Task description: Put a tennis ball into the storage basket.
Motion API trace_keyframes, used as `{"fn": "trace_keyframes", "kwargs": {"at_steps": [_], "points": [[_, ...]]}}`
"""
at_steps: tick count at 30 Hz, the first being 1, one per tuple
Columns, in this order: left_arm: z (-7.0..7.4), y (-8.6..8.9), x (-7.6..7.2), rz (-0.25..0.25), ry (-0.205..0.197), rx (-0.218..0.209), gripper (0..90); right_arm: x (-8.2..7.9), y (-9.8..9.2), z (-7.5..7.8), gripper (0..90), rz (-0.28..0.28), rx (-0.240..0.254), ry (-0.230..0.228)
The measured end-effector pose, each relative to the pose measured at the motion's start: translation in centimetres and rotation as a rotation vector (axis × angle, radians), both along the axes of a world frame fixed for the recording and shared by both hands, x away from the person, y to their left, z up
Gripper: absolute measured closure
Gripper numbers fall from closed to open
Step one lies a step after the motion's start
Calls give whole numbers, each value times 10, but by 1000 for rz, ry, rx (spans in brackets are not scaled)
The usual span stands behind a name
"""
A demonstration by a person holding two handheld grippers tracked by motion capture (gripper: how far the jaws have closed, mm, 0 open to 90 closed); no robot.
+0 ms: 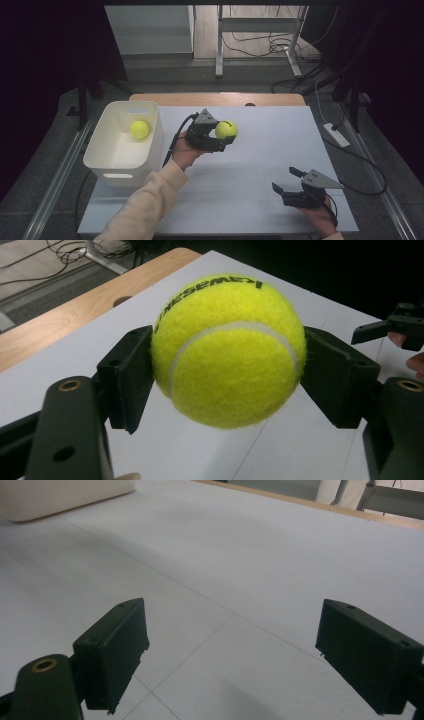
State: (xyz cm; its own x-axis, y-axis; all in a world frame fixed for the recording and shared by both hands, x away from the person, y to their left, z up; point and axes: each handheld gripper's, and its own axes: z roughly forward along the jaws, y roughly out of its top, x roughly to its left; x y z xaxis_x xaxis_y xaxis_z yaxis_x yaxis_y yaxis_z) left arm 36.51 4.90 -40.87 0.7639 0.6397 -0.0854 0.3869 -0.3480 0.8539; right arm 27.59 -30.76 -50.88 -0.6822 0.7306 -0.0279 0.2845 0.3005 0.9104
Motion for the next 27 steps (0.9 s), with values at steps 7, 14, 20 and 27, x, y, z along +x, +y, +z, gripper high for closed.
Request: {"fn": "trace_keyframes", "kwargs": {"at_steps": [7,14,20,27], "points": [[5,7,-3,8,-11,-4,272,0,0,0,131,0,0,1],[8,16,-5,20,-20,-11,272,0,0,0,130,1,-2,0],[11,22,-8,26,-27,-16,272,0,0,0,130,0,0,-1],[13,31,-11,40,-32,-20,272,0,0,0,130,0,-1,-2]]}}
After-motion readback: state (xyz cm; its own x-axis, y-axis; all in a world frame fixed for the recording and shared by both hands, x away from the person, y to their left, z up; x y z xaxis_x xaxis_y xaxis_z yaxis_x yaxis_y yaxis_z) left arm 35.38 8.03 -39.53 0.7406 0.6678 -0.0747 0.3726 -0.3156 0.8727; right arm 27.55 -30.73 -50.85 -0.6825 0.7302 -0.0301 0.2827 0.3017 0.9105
